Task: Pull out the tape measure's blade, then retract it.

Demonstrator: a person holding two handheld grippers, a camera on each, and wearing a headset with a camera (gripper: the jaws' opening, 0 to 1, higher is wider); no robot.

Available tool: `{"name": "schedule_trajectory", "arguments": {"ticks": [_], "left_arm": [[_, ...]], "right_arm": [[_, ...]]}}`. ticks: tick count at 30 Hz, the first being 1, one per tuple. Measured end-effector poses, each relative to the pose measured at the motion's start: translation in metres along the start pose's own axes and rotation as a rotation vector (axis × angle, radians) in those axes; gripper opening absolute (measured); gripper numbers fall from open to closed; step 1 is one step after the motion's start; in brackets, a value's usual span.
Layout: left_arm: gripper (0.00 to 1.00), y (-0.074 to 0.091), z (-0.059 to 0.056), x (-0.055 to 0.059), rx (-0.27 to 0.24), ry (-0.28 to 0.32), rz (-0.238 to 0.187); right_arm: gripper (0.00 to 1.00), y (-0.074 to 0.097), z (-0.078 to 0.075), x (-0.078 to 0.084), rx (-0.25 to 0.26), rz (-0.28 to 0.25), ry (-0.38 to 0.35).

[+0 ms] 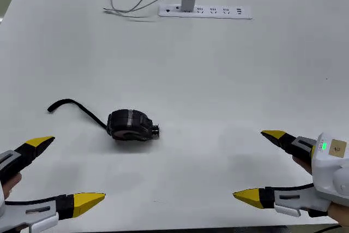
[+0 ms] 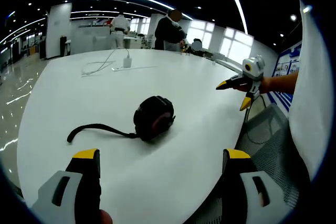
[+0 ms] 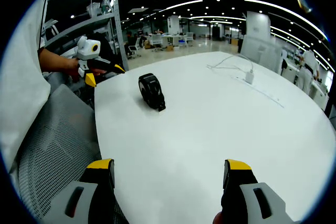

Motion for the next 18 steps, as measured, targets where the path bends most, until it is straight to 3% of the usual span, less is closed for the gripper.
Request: {"name": "schedule_trajectory", "arguments": {"ticks": [18], "left_arm": [[0.94, -0.016, -0.003, -0.005, 0.042, -0.035, 0.017]], "right_arm": [[0.82, -0.016, -0.005, -0.005, -0.026, -0.029, -0.002]]}}
Point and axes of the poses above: the centre of the closed fingertips' face, and the gripper's own axes: y roughly backward along the fingers, z roughly to its left, x roughly out of its underside, the point moved 8 cm from there along y, roughly backward along the fingers, and after that the axes turned 7 degrees about y, right-handed, at the moved point
